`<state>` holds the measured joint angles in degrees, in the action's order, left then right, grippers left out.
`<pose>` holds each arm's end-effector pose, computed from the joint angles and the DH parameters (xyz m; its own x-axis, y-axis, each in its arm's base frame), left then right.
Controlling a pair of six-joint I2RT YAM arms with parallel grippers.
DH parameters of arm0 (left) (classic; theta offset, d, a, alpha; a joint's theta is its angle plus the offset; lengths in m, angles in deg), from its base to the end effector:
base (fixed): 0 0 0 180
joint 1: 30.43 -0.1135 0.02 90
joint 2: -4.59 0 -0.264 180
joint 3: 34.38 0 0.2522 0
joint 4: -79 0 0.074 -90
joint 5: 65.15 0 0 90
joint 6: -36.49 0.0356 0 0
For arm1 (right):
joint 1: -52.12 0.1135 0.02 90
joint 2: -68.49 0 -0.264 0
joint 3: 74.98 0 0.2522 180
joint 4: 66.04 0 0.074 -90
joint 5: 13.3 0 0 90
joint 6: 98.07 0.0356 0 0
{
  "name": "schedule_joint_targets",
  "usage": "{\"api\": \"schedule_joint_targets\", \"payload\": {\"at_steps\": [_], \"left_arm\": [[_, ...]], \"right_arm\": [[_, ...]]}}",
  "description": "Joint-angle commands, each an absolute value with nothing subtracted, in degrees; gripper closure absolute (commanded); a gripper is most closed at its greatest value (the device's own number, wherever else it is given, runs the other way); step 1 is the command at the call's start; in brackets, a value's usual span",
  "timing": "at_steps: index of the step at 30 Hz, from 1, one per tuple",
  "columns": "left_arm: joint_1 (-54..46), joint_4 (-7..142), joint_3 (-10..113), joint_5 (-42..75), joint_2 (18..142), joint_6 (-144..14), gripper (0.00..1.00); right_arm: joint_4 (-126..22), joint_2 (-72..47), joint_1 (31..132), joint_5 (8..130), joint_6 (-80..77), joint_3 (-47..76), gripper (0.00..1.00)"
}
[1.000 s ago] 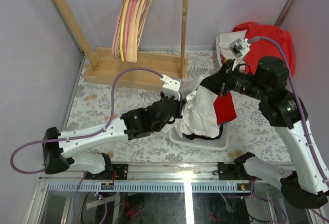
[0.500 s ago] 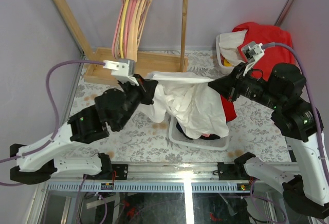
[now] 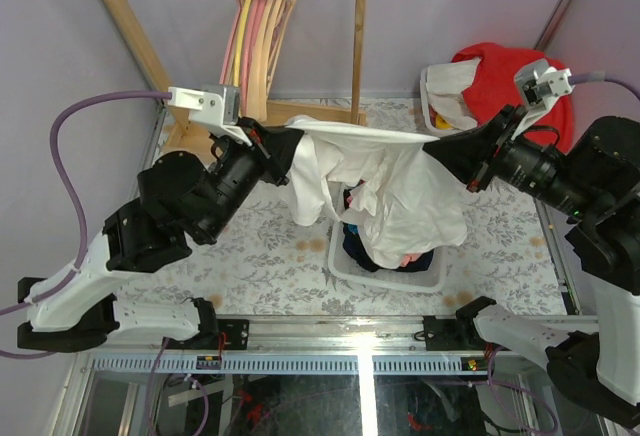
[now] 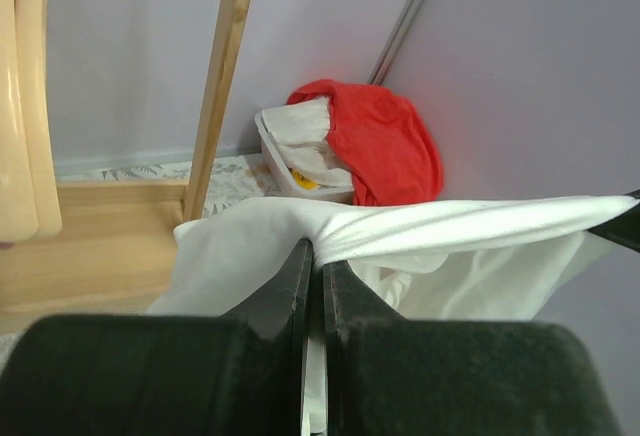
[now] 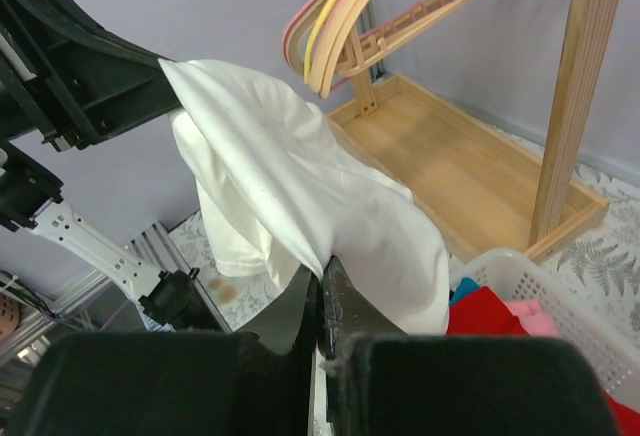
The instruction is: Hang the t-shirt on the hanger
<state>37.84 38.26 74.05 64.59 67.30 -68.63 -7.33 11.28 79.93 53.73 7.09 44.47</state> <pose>0.0863 -0.1551 0.5375 -0.0938 -0.3064 -0.9473 0.4703 0.8250 -0.3134 0.0829 0.0594 0.5652 -0.1499 0.1932 -0.9697 -0.7614 0.6031 0.2378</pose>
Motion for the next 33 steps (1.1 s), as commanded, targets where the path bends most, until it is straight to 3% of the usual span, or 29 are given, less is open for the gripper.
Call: {"api": "schedule_joint_targets", "payload": {"at_steps": [1, 4, 10, 15, 26, 33], "left_arm": [[36.94, 37.49, 79.58, 72.11, 65.61, -63.22, 1.00], [36.89, 35.97, 81.77, 72.40, 66.03, -62.43, 1.00], [36.88, 32.24, 83.23, 68.43, 69.15, -62.88, 1.00], [36.97, 28.09, 84.60, 65.74, 71.68, -64.62, 1.00], [36.98, 17.92, 70.10, 76.70, 64.65, -78.32, 1.00], [36.70, 12.34, 55.17, 84.80, 62.69, -92.85, 1.00]], "right_arm": [[-3.09, 10.50, 79.49, 57.92, 6.07, 53.52, 1.00], [0.45, 10.04, 79.51, 60.48, 4.49, 55.28, 1.00], [-3.31, 16.59, 79.51, 73.38, 7.72, 35.89, 1.00], [-3.28, 15.78, 79.46, 85.26, 7.25, 31.57, 1.00], [-16.09, 7.67, 79.51, 74.31, 8.40, 20.64, 1.00], [-23.42, -4.71, 79.47, 72.61, 9.41, 24.28, 1.00]]}}
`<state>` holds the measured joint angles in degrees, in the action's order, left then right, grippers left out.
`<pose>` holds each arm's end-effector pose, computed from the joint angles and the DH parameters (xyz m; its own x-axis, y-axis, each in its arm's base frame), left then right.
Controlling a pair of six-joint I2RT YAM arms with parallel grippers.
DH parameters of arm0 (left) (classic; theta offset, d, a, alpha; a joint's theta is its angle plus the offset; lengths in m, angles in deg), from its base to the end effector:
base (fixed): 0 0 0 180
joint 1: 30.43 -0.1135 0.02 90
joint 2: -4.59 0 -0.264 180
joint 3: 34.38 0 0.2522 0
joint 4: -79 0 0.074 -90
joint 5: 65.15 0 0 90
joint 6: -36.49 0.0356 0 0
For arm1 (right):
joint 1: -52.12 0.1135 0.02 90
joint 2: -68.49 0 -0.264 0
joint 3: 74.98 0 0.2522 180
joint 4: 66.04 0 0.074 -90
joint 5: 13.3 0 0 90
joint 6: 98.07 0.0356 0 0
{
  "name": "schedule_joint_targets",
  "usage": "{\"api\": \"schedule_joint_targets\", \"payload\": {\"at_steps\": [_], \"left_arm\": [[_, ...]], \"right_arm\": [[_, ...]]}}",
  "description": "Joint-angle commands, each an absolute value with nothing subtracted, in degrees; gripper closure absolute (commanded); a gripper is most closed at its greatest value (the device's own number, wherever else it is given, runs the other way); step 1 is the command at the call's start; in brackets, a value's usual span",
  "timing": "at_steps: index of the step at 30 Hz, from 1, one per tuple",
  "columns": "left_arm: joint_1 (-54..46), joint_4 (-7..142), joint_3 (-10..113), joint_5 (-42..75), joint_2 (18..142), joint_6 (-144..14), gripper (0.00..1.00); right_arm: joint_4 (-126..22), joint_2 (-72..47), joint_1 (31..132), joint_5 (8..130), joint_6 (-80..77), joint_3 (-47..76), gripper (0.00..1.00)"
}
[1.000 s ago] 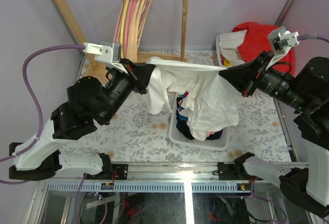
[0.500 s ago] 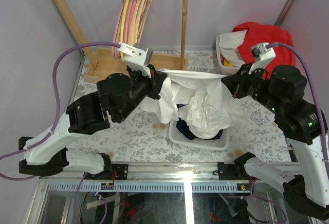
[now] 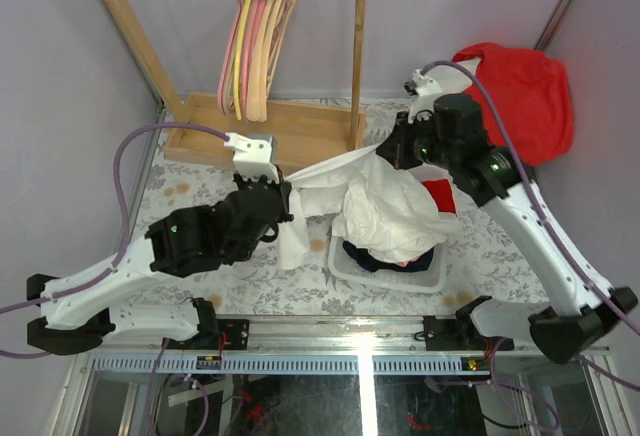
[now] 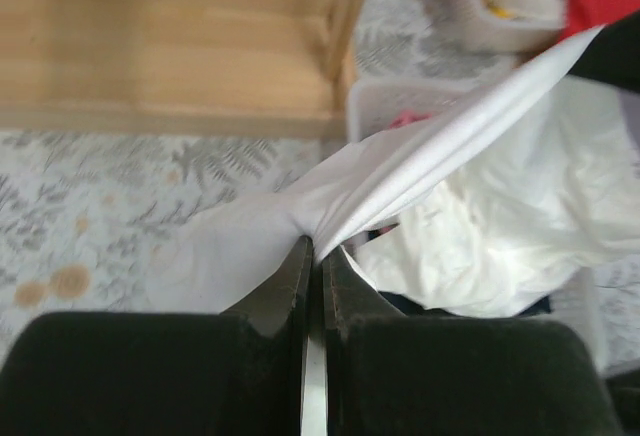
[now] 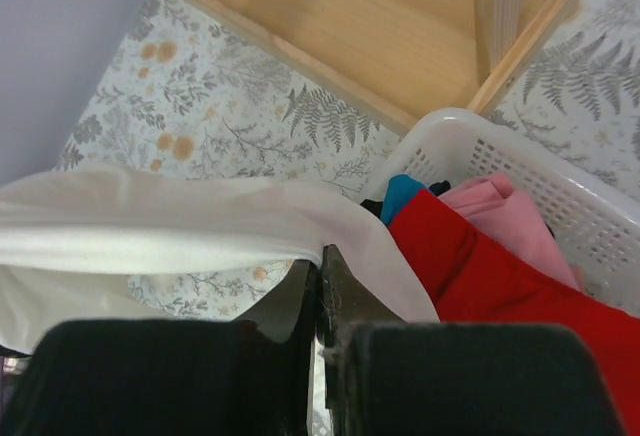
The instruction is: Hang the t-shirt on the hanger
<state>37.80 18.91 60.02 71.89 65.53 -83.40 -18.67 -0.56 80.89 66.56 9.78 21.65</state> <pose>0.0947 -0.1668 0.4393 -0.3386 -0.0678 -0.9385 0.2555 0.9533 -0.1611 0.2177 0.1267 0.4399 -0.4722 0.0849 -0.8774 -0.4982 0.7954 0.3452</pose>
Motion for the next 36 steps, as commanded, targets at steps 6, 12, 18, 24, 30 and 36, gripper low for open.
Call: {"api": "schedule_joint_targets", "payload": {"at_steps": [6, 12, 18, 24, 30, 36], "left_arm": [[34.13, 15.97, 47.21, 89.55, 63.28, -97.51, 0.97], [31.19, 27.08, 43.57, 83.39, 64.39, -87.88, 0.44], [35.61, 20.85, 50.37, 75.37, 67.23, -88.72, 0.31], [50.72, 18.47, 58.21, 74.77, 75.45, -88.40, 0.26], [51.25, 26.22, 53.31, 68.49, 78.70, -81.23, 0.10], [43.36, 33.12, 52.60, 58.60, 82.99, -78.80, 0.09]], "right_arm": [[-25.70, -16.38, 79.18, 77.40, 8.25, 31.19, 1.00], [-24.00, -23.26, 75.65, 78.10, 8.86, 35.38, 0.64], [-21.19, -18.89, 73.56, 72.47, 10.89, 32.14, 0.19], [-19.79, -9.40, 73.52, 69.42, 11.41, 24.51, 0.14], [-18.15, 2.07, 73.54, 70.54, 12.08, 16.25, 0.13], [-16.05, 8.10, 73.56, 73.23, 11.93, 13.43, 0.13]]}}
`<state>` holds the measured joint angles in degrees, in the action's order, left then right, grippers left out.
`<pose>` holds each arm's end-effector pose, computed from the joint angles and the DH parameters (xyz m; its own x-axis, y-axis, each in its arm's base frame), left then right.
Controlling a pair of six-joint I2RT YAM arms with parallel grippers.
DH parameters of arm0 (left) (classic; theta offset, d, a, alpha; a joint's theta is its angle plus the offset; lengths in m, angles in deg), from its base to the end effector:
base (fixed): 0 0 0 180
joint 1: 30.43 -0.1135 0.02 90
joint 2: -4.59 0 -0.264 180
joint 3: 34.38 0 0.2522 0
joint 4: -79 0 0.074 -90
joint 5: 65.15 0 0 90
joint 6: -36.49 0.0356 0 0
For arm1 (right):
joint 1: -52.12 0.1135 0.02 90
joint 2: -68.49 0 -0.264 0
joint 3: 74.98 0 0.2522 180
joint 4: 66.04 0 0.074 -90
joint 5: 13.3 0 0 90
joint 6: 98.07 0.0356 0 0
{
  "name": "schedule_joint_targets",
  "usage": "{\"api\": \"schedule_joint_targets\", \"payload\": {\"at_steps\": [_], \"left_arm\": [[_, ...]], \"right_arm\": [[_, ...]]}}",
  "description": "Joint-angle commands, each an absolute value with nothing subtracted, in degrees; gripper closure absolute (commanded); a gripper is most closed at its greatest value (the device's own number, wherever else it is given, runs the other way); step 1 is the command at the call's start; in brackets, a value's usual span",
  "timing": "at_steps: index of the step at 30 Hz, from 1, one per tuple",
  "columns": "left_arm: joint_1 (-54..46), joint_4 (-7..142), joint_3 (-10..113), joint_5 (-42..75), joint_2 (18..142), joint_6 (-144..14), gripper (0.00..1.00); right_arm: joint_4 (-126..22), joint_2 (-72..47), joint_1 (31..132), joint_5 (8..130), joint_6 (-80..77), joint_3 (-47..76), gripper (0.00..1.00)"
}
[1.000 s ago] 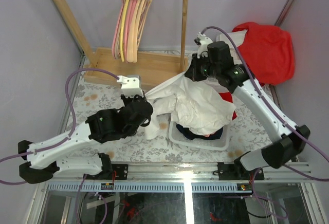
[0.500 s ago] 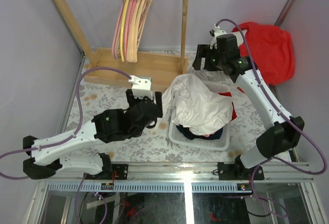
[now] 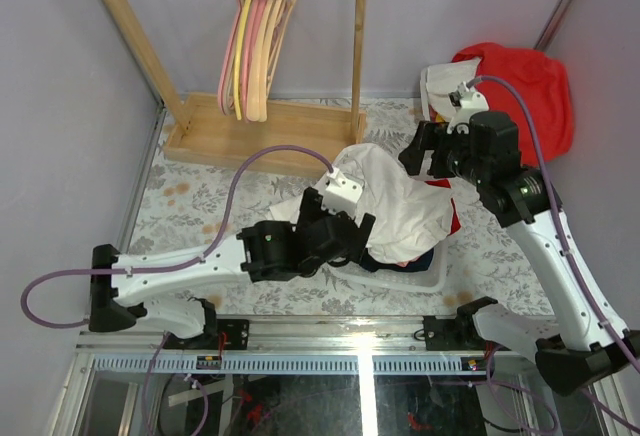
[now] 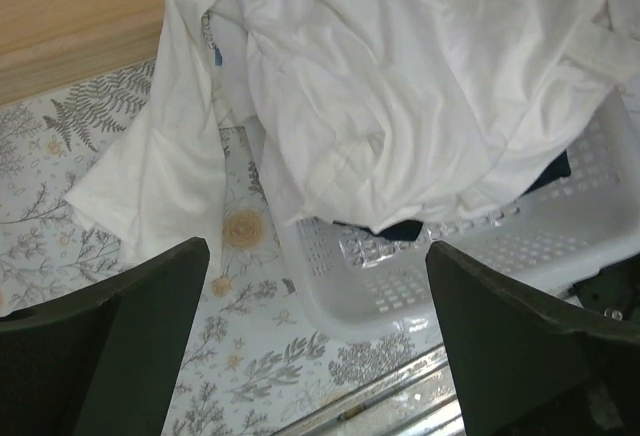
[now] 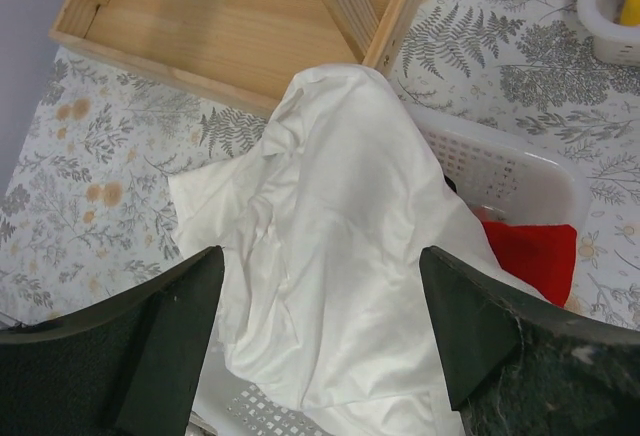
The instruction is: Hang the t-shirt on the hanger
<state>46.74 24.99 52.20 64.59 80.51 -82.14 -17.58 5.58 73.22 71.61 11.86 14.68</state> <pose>0.0838 -0.2654 0.3466 -0.4436 0.2885 -0.8485 0.4944 0.8684 0.0368 0.2103 0.0846 0.4216 -0.4729 0.1815 -0.8622 -0.2918 0.8911 0.3475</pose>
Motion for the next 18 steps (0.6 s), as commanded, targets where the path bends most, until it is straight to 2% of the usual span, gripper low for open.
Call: {"api": "schedule_joint_targets", "payload": {"at_steps": [1, 6, 9, 10, 11, 13, 14, 18], "left_arm": [[42.17, 34.33, 52.71, 57.64, 84.20, -78.48, 0.09], [37.28, 40.84, 52.48, 51.55, 88.75, -77.25, 0.09], [35.41, 41.11, 53.19, 49.90, 91.56, -77.78, 0.13], [35.05, 40.50, 53.50, 50.49, 92.20, -78.05, 0.19], [34.66, 39.41, 53.83, 51.04, 92.57, -78.47, 0.28], [34.10, 38.72, 54.24, 51.82, 92.09, -79.17, 0.56], [33.82, 38.90, 53.99, 51.90, 91.55, -79.33, 0.67], [31.58, 38.36, 54.56, 50.14, 90.54, -79.22, 0.99]], "right_arm": [[-15.84, 8.58, 73.55, 73.42, 11.85, 13.14, 0.13], [-15.80, 10.15, 73.52, 72.19, 12.25, 11.72, 0.13], [-15.98, 10.63, 73.55, 71.72, 12.41, 11.19, 0.13], [-16.13, 10.73, 73.49, 71.61, 12.34, 10.84, 0.13], [-16.29, 10.87, 73.50, 71.53, 12.39, 10.55, 0.13], [-16.95, 11.15, 73.54, 71.01, 12.40, 9.36, 0.13], [-17.47, 11.22, 73.53, 70.86, 12.49, 8.61, 0.13], [-19.12, 11.74, 73.55, 69.74, 12.96, 6.13, 0.14]]}}
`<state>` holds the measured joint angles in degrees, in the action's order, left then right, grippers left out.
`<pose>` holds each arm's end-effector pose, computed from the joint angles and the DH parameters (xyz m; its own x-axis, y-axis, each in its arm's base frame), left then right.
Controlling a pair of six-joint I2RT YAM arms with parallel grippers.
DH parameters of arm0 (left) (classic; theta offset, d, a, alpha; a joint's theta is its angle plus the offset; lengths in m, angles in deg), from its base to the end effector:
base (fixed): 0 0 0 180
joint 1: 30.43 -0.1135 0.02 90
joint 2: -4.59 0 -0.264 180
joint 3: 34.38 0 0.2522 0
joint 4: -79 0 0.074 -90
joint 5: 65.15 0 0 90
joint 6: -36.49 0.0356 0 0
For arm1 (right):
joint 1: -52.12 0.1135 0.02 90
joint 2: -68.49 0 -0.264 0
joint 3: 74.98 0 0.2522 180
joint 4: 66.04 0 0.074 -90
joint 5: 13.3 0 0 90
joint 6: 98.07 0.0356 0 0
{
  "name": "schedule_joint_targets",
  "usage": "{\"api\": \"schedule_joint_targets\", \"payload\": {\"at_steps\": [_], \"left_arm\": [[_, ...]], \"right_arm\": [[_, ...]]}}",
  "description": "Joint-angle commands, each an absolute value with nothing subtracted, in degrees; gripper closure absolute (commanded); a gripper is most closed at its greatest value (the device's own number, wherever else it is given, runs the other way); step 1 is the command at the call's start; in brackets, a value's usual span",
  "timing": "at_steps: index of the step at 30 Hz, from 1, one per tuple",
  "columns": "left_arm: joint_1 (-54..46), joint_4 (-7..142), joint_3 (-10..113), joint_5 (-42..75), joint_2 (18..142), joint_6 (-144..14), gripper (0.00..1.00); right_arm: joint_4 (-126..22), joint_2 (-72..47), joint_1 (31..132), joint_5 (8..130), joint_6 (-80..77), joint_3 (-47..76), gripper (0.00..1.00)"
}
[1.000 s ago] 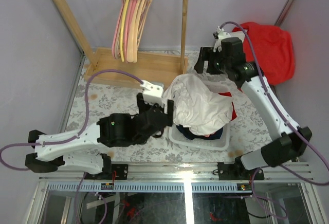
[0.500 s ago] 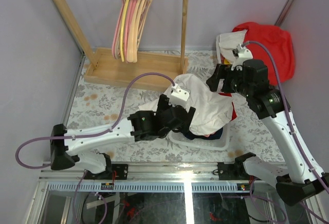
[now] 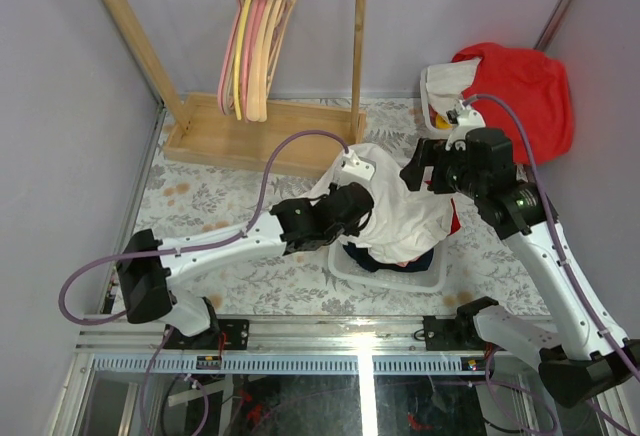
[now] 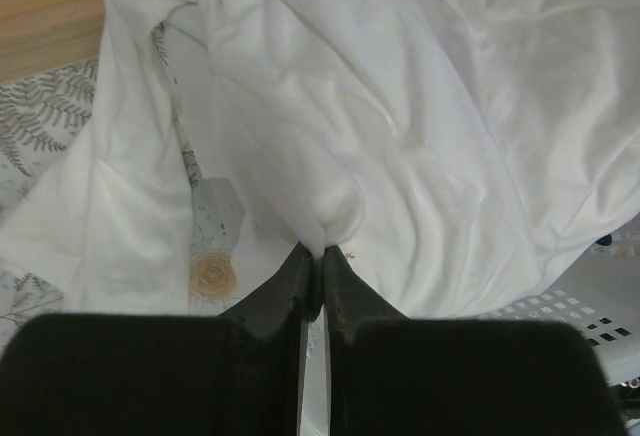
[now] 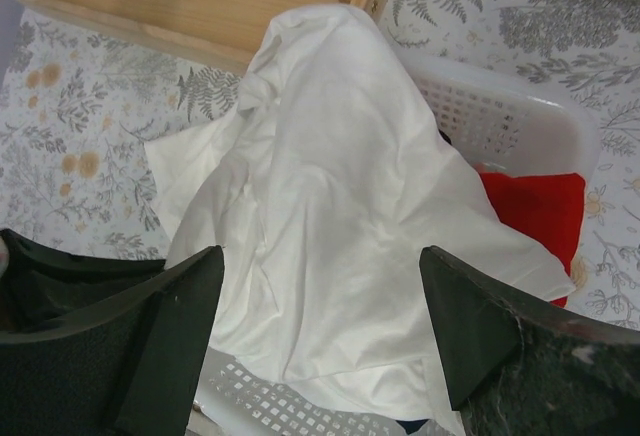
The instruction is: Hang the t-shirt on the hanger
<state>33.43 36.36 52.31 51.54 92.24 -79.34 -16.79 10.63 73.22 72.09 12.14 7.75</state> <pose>0.1632 -0.2964 0.3001 -0.5605 0.2585 -0.7868 0.4606 0.8869 -0.0367 0.1931 0.0776 0.3979 -0.5090 0.1727 -0.8433 -0.2678 0.8993 0.3458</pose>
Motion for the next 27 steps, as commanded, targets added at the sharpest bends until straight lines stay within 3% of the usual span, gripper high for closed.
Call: {"api": "schedule_joint_targets", "payload": {"at_steps": [1, 7, 18, 27], "left_arm": [[31.20, 37.35, 55.39, 50.34, 90.42, -79.18, 1.00], [31.05, 33.97, 65.34, 47.91, 85.11, -78.34, 1.00], [29.42, 25.49, 104.90, 48.67, 92.85, -73.34, 1.00], [28.40, 25.85, 114.81, 48.49, 97.40, -72.79, 1.00]], "right_arm": [[-19.21, 11.80, 73.52, 69.64, 13.02, 5.99, 0.14], [-19.27, 13.25, 73.56, 66.05, 13.89, 5.26, 0.16], [-25.58, 20.57, 73.54, 52.01, 14.99, 0.00, 0.09], [-34.83, 20.17, 75.61, 54.79, 13.18, -5.88, 0.01]]}}
